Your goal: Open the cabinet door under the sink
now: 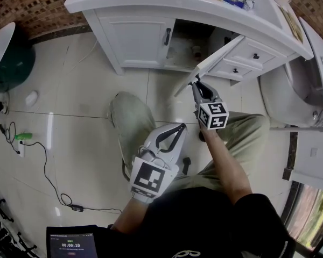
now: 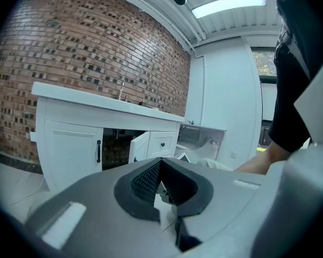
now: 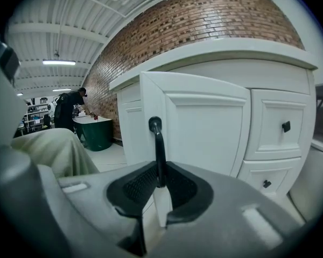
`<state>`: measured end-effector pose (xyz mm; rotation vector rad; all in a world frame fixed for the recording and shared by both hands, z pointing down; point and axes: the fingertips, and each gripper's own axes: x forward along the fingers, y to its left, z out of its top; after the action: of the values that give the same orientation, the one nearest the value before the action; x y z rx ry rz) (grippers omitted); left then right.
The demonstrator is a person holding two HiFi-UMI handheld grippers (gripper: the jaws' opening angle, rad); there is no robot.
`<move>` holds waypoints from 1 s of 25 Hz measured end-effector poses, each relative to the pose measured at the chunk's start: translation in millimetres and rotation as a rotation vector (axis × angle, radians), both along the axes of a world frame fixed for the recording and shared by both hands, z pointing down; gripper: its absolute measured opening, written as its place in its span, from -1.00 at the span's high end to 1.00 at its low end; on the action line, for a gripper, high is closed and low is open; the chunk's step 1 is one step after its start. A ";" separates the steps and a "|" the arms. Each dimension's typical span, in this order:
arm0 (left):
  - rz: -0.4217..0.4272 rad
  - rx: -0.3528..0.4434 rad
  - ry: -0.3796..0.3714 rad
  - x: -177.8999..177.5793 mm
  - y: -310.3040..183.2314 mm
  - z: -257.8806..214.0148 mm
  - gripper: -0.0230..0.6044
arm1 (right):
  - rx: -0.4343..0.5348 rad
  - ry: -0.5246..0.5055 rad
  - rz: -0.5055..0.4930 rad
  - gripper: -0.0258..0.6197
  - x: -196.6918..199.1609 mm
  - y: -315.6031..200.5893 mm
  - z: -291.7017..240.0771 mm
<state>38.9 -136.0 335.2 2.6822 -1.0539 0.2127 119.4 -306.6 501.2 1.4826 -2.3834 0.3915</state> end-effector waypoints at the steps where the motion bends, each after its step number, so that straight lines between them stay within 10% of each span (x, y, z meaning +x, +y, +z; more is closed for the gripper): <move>1: 0.004 0.001 0.000 2.1 0.1 0.0 0.88 | -0.002 0.000 0.003 0.80 3.5 3.3 0.2; 25: 0.138 0.015 -0.027 66.5 10.3 4.7 0.88 | -0.012 0.052 0.185 0.85 142.8 66.9 8.3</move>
<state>105.4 -125.8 339.9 2.7754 -0.8813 0.2675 262.2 -239.7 509.6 1.6925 -2.2075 0.4035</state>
